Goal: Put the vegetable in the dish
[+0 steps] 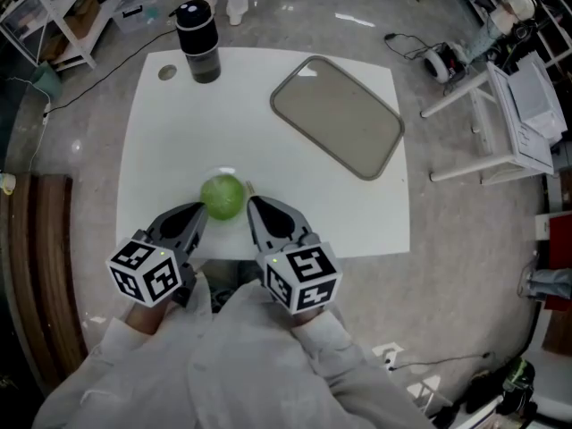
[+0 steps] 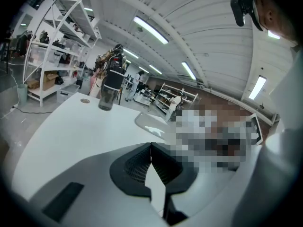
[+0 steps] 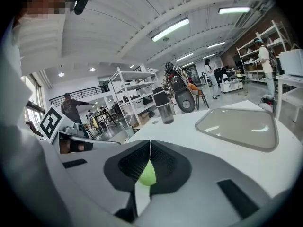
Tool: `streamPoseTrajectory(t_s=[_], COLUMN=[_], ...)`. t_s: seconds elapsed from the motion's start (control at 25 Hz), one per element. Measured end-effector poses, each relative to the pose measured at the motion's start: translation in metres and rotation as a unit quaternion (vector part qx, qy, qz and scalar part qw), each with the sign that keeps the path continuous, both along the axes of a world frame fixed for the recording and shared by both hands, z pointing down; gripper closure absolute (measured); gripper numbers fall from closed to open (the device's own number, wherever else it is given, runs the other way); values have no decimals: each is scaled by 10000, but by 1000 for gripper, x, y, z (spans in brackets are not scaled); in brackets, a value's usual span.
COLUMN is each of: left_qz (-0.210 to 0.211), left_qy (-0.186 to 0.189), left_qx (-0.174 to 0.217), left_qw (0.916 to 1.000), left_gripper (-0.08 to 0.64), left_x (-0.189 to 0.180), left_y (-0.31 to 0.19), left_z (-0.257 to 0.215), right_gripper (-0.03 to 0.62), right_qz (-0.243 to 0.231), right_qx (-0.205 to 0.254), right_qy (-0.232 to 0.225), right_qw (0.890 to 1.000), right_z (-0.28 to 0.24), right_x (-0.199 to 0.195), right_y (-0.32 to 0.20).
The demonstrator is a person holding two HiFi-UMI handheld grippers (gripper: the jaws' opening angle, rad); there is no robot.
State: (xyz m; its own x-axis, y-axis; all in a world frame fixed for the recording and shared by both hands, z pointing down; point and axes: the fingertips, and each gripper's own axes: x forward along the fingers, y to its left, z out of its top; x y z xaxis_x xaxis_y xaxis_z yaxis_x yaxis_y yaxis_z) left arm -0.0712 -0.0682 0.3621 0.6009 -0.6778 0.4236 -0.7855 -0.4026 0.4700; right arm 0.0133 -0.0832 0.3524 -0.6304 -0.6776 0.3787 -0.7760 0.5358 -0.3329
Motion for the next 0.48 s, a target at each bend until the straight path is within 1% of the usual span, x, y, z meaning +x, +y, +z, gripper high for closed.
streamPoseTrajectory(t_s=[0.12, 0.28, 0.48], left_qz=[-69, -155, -215], left_qy=[22, 248, 220], left_qx=[-169, -346, -469], left_qw=[9998, 9990, 9984], left_gripper=[551, 551, 551], left_x=[-8, -13, -18], left_y=[-1, -3, -8], left_z=[8, 16, 30], right_gripper=[577, 577, 577], right_qz=[71, 134, 183], right_qx=[-113, -302, -491], right_qy=[-6, 34, 103], right_qw=[9999, 9994, 9986], right_z=[8, 22, 36], right_x=[-1, -3, -6], right_y=[1, 3, 3])
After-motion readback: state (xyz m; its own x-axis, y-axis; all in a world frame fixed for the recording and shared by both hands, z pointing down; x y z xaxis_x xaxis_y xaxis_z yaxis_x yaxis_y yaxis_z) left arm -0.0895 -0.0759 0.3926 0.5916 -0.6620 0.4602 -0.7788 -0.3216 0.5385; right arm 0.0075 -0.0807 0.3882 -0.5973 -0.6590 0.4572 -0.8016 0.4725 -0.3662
